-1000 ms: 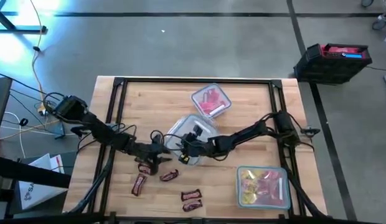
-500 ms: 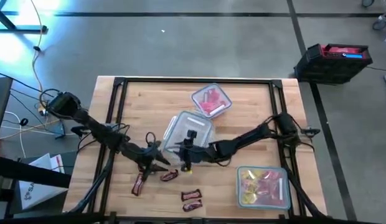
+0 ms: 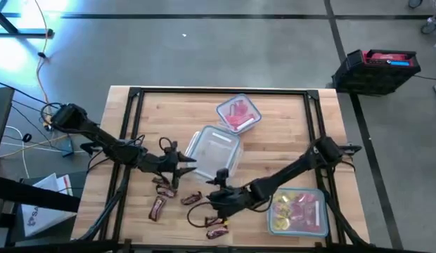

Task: Sort candy
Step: Open the transparent bin

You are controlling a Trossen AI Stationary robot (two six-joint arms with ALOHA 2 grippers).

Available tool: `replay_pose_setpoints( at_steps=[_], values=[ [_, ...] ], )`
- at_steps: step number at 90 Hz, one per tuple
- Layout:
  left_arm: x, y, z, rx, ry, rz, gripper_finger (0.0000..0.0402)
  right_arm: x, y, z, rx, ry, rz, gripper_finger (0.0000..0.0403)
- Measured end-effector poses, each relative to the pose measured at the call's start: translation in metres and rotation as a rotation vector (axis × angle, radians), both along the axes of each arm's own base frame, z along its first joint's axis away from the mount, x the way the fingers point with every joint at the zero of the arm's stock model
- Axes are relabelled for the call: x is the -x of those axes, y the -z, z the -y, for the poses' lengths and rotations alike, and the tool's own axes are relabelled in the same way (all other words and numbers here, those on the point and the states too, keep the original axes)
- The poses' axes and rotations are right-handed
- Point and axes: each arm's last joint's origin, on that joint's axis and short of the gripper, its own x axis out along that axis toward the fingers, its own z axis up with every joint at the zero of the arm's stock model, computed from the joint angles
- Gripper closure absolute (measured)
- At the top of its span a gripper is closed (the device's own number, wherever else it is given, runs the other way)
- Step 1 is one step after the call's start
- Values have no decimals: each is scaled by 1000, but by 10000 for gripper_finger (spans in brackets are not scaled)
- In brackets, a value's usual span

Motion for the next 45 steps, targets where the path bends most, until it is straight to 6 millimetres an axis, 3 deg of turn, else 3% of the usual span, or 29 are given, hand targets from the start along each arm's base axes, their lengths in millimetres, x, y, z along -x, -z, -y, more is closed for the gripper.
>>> replay_pose_setpoints(
  at_steps=[23, 45],
  values=[
    [-6, 8, -12, -8, -68, -37, 275, -6, 28, 6, 287, 79, -28, 124],
    [-9, 18, -13, -22, -79, -80, 275, -20, 48, 18, 271, 129, 15, 124]
  ],
)
